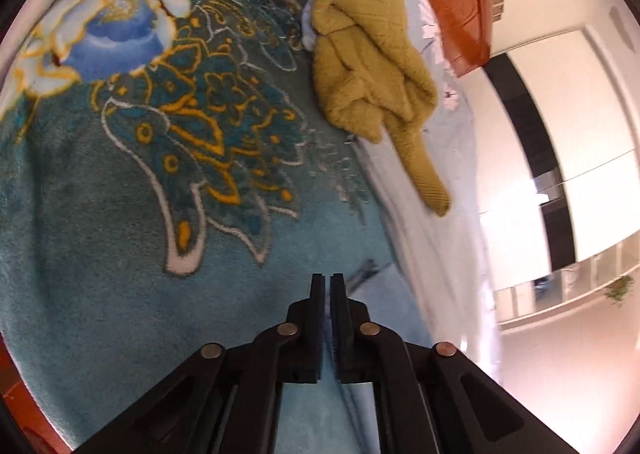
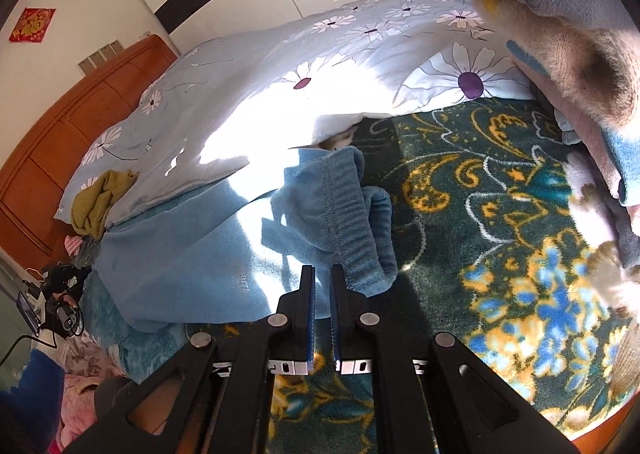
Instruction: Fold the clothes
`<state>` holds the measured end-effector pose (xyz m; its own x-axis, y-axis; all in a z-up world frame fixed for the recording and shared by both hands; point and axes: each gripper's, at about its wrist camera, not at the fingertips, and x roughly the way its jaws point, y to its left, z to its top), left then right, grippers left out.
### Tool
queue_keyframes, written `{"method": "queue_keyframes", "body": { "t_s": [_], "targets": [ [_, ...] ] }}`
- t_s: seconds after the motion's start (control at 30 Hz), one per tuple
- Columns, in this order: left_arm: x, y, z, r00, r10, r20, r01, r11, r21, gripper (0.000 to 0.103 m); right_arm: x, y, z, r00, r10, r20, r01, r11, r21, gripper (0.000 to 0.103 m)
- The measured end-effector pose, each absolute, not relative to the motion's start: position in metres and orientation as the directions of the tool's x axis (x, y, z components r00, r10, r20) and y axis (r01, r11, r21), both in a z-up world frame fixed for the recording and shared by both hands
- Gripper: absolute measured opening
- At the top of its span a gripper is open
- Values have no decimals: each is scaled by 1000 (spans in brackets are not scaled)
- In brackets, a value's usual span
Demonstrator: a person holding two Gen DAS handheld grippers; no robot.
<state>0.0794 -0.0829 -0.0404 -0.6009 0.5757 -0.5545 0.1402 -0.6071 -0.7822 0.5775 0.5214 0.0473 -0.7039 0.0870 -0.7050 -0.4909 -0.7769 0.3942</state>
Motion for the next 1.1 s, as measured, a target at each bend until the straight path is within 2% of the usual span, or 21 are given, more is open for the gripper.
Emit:
{"method": "queue_keyframes", "body": {
  "t_s": [0.07,0.1,0.17,0.3,0.4,0.43,0.47,0.53,0.67,0.87,1.0,1.1],
  "targets": [
    [81,-82,-38,-595,595,-540,128,-593,-795,56,575,520,49,-704,87,-705,-485,-785,387,6],
    [81,-80,-37,-596,608,-524,112,-583,-805,62,575,519,49,-704,86,-705,-481,-788,384,6],
    [82,-76,-35,-593,618,-516,90,-587,-805,64,575,519,48,-708,83,-701,-480,-785,392,6],
    [75,-52,-34,-550,582,-599,52,-692,-720,64,576,520,47,-713,72,-697,-478,-777,409,6],
    [77,-46,-29,-560,557,-613,35,-723,-690,62,576,519,46,-715,70,-696,-476,-778,411,6],
    [78,-45,-29,-555,565,-610,32,-719,-694,48,577,518,46,-716,68,-695,-475,-777,413,6],
    [79,-43,-29,-550,572,-608,29,-715,-699,25,577,518,46,-717,67,-694,-474,-777,414,6],
    [75,-33,-28,-537,535,-652,52,-750,-659,6,577,519,45,-718,66,-693,-474,-775,417,6],
    [85,-36,-10,-579,513,-633,50,-753,-656,5,581,521,48,-730,68,-680,-467,-775,425,6],
    [106,11,80,-644,550,-532,-212,-797,-566,5,586,527,50,-735,76,-674,-462,-783,416,6],
    [114,26,107,-639,595,-488,-271,-767,-581,5,588,524,52,-753,63,-655,-439,-790,428,6],
    [139,56,127,-613,631,-474,-374,-761,-529,5,588,521,50,-744,67,-665,-431,-808,401,6]
  ]
}}
